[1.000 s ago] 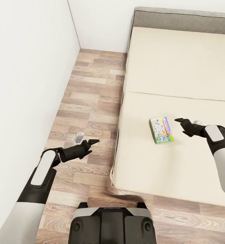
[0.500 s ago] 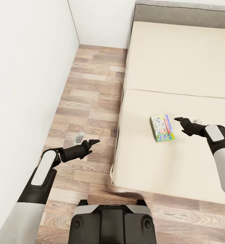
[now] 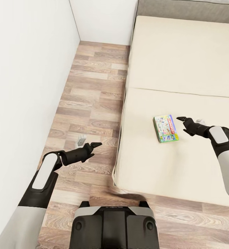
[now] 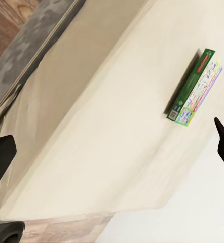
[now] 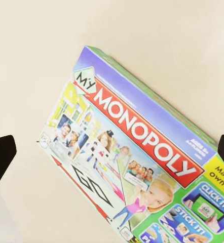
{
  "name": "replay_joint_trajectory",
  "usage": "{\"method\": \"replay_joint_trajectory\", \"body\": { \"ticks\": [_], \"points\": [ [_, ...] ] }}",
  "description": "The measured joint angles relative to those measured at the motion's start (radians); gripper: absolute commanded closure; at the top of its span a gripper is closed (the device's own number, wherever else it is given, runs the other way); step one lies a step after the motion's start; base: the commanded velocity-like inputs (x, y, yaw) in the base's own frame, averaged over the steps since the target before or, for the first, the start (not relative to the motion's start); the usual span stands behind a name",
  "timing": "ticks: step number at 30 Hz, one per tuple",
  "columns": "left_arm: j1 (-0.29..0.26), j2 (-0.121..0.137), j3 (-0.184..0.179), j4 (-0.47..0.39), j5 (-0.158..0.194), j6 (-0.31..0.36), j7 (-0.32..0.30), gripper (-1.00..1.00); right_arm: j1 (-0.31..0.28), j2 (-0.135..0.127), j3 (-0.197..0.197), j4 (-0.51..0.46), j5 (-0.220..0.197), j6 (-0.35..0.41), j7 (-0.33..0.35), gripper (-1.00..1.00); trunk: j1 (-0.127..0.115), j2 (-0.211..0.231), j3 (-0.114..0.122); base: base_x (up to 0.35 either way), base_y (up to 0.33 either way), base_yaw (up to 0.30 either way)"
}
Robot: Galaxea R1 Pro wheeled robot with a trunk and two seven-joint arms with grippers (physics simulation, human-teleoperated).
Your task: Put all the toys in the child's room - the three board games (two on the bed and one on the table), the two jigsaw puzzles on the table, and the tennis ball on the table - inside the toy box on the table in the child's room.
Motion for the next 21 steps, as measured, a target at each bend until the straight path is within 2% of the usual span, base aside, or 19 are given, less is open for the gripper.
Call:
{"method": "replay_joint_trajectory", "body": {
  "ticks": [21],
  "points": [
    [-0.002, 0.0, -0.002, 0.002, -0.001, 0.0, 0.0, -1.0, -0.016, 0.0, 0.001, 0.0, 0.001, 0.001, 0.016, -1.0, 0.0, 0.0, -0.034, 0.0, 0.0, 0.008]
  ]
}}
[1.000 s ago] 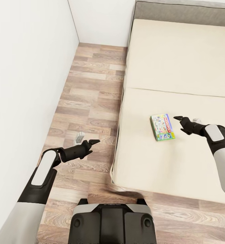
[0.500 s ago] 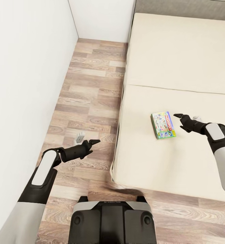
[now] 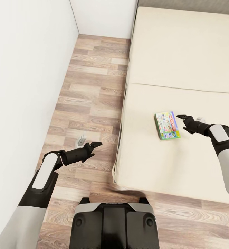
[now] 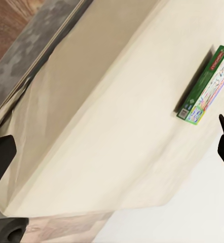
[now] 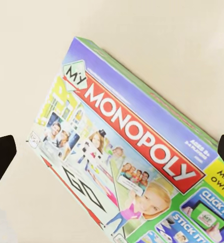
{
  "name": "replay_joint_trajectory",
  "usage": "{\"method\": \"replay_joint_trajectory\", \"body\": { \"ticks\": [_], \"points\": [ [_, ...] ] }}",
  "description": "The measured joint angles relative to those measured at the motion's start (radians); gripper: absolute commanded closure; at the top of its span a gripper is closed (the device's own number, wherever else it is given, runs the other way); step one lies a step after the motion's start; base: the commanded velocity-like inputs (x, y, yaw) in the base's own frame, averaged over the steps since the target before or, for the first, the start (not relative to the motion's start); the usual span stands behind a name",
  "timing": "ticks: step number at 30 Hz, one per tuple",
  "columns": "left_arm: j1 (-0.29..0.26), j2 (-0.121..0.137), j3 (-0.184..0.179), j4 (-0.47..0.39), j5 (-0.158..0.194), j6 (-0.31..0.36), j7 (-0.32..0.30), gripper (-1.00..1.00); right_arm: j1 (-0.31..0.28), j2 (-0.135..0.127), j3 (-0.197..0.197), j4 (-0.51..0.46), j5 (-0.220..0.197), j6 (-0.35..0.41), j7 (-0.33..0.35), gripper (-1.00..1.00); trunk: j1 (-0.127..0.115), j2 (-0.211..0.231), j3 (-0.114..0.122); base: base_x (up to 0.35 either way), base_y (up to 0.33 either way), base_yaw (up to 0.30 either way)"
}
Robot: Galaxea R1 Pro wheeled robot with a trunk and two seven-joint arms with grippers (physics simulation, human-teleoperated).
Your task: Put all the toys in the child's room - the three board games (two on the bed and one on the table), the two jigsaw puzzles on the table, and the tennis ball on the table - inside the toy box on the table in the child's room.
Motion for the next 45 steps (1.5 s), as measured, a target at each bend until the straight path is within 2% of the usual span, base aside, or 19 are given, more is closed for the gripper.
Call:
{"method": "replay_joint_trajectory", "body": {
  "ticks": [33, 45],
  "points": [
    [0.0, 0.0, -0.002, 0.0, 0.0, 0.0, 0.0, -1.0, -0.009, -0.001, 0.002, 0.0, 0.003, 0.0, 0.002, -1.0, 0.0, 0.0, -0.054, 0.0, 0.0, 0.056],
    [0.0, 0.0, -0.001, 0.0, 0.0, 0.0, 0.0, -1.0, -0.009, -0.003, 0.0, -0.017, 0.007, -0.001, 0.001, -1.0, -0.009, 0.0, -0.073, 0.0, 0.0, 0.056]
  ]
}}
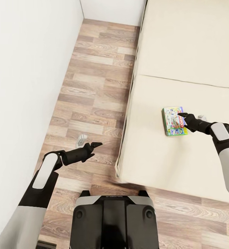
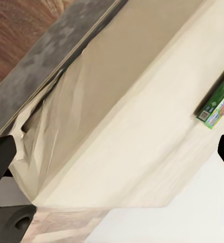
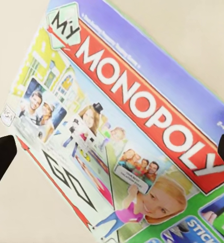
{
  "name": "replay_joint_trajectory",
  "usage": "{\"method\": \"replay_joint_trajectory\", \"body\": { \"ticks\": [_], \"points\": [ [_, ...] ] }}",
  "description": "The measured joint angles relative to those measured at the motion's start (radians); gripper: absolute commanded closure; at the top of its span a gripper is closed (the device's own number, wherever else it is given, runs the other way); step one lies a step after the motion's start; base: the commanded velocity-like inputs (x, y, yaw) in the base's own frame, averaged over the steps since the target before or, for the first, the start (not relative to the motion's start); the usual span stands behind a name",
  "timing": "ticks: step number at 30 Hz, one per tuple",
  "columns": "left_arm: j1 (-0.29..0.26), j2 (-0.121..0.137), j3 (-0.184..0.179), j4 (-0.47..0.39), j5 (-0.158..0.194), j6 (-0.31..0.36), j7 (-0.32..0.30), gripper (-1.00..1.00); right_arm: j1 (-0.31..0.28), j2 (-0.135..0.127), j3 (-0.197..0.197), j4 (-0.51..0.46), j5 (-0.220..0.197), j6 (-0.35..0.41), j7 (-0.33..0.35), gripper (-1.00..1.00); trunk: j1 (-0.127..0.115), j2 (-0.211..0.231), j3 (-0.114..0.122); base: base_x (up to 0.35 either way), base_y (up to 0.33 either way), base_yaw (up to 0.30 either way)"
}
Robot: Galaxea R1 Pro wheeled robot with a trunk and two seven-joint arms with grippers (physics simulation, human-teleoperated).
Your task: Put all the toys in the child's room - the three board games (two on the bed and one on the table), the two jigsaw puzzles on the table, and the tennis ball on the table - inside the toy box on the table in the child's room.
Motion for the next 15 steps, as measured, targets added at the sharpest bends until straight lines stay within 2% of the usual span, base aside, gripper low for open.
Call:
{"method": "replay_joint_trajectory", "body": {
  "ticks": [11, 15],
  "points": [
    [0.0, -0.001, 0.0, 0.001, 0.0, -0.001, 0.0, -1.0, 0.003, -0.005, -0.002, 0.007, -0.041, -0.007, 0.007, -1.0, -0.009, 0.0, -0.013, 0.0, 0.0, 0.025],
    [0.0, -0.001, 0.0, 0.001, 0.0, -0.001, 0.0, -1.0, 0.003, -0.008, -0.003, 0.004, -0.038, -0.008, 0.007, -1.0, -0.009, 0.0, -0.015, 0.0, 0.0, 0.007]
  ]
}}
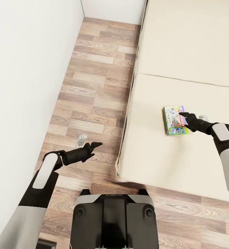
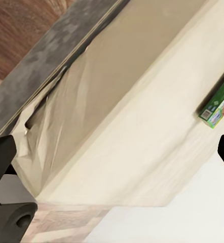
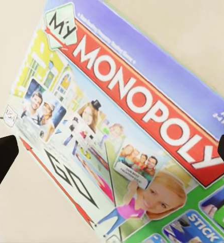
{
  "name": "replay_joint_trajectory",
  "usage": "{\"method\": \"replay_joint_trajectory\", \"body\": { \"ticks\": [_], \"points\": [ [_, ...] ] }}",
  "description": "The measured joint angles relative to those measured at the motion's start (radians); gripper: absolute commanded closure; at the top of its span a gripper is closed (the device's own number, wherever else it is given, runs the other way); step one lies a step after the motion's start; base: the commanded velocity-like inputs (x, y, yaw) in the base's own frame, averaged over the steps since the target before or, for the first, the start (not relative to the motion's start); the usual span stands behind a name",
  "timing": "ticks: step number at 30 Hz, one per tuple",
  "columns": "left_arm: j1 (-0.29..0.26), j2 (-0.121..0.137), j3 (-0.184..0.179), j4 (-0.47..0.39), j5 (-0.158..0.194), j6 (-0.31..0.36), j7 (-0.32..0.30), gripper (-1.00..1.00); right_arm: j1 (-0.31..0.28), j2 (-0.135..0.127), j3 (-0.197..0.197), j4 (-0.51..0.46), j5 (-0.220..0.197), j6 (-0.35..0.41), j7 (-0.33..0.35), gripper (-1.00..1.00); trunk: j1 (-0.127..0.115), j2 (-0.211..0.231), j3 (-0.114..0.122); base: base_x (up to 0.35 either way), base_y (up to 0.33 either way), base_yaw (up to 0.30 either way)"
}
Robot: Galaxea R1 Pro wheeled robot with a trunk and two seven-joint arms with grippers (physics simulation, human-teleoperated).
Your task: Put all the toys in the child's room - the three board games (two on the bed and one on the table), the two jigsaw puzzles on the table, and the tennis ball on the table - inside the toy box on the table in the child's room.
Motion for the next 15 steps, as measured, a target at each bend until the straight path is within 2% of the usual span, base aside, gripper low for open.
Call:
{"method": "replay_joint_trajectory", "body": {
  "ticks": [6, 15],
  "points": [
    [0.0, 0.0, 0.0, 0.0, 0.0, 0.0, 0.0, -1.0, 0.003, -0.004, 0.002, -0.027, 0.03, -0.003, -0.004, -1.0, 0.006, 0.0, -0.001, 0.0, 0.0, 0.004],
    [0.0, 0.0, 0.0, 0.0, 0.0, 0.0, 0.0, -1.0, 0.007, -0.006, 0.001, -0.071, 0.03, 0.002, -0.006, -1.0, 0.017, 0.0, -0.002, 0.0, 0.0, 0.001]
  ]
}}
